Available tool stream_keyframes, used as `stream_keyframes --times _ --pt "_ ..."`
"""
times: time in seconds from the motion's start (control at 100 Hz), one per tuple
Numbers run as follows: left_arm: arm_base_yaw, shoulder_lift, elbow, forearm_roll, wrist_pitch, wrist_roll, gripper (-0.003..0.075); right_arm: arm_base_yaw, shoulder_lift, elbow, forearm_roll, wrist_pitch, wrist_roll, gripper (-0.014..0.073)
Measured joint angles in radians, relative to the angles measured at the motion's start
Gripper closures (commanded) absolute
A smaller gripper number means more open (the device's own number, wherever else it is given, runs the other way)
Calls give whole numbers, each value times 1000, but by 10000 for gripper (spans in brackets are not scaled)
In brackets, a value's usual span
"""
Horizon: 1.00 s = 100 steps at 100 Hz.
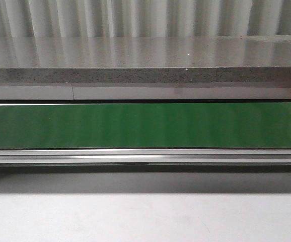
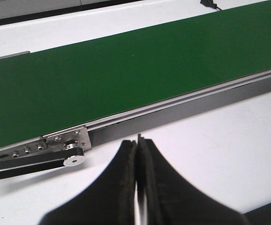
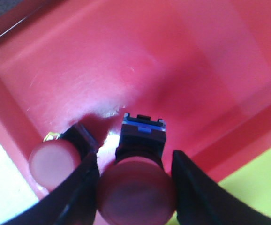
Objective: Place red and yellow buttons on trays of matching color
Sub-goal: 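Lower the red button into the red tray and open the right gripper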
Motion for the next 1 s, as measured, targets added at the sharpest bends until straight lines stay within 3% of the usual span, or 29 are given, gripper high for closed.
stream_keyframes --times 0.3,0.37,0.52,0.59,1.0 --pt "0 0 0 0 0 0 740 0 118 -23 52 -57 0 456" --pt "0 0 0 0 0 0 740 0 132 -23 66 -69 0 381" --pt "0 0 0 0 0 0 740 0 139 -24 74 -80 0 109" --pt "0 0 0 0 0 0 740 0 141 -24 75 -80 0 50" --pt "0 0 0 0 0 0 740 0 50 -13 64 -79 -8 56"
